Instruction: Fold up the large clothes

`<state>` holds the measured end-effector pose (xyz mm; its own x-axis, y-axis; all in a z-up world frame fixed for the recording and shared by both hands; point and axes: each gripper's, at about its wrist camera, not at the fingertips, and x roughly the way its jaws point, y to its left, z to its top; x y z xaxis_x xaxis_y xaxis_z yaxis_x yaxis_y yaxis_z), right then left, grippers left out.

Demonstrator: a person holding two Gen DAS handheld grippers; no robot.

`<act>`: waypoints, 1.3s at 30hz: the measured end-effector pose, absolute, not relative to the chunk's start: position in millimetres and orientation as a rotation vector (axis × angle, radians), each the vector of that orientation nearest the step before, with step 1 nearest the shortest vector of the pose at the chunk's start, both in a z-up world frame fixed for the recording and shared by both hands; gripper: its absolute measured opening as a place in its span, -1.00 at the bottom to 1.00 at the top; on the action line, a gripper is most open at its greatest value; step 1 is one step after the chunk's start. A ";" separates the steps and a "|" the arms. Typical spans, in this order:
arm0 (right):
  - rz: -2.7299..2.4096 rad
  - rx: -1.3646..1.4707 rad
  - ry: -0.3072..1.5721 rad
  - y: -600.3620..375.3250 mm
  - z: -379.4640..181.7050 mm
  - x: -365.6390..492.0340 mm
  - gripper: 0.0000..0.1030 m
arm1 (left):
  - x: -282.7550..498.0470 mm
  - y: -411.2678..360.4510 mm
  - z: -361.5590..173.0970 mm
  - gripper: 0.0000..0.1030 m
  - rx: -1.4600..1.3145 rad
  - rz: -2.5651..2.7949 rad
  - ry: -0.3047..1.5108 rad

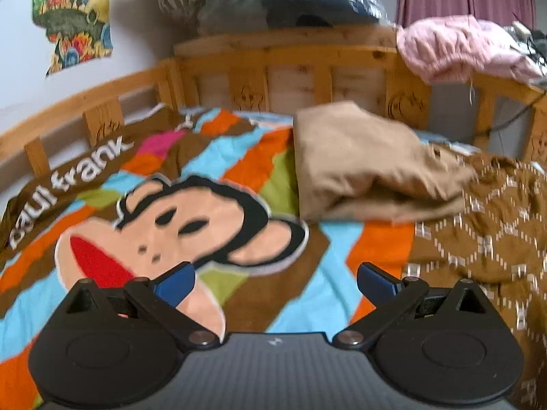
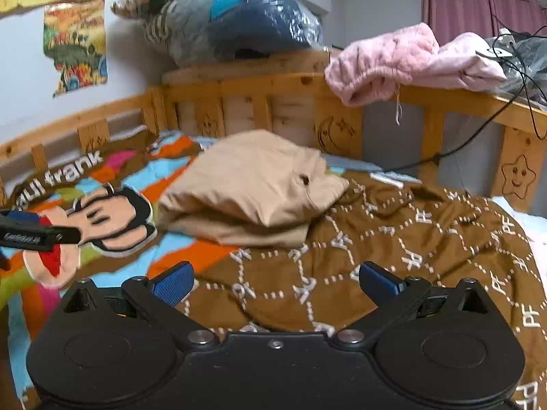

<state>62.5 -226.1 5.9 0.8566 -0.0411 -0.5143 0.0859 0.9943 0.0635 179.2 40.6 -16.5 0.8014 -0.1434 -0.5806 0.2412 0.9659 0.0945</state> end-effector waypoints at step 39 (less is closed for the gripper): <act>-0.043 0.149 0.603 -226.5 -4.7 66.7 0.99 | 172.1 44.8 -28.7 0.99 0.095 -0.192 0.643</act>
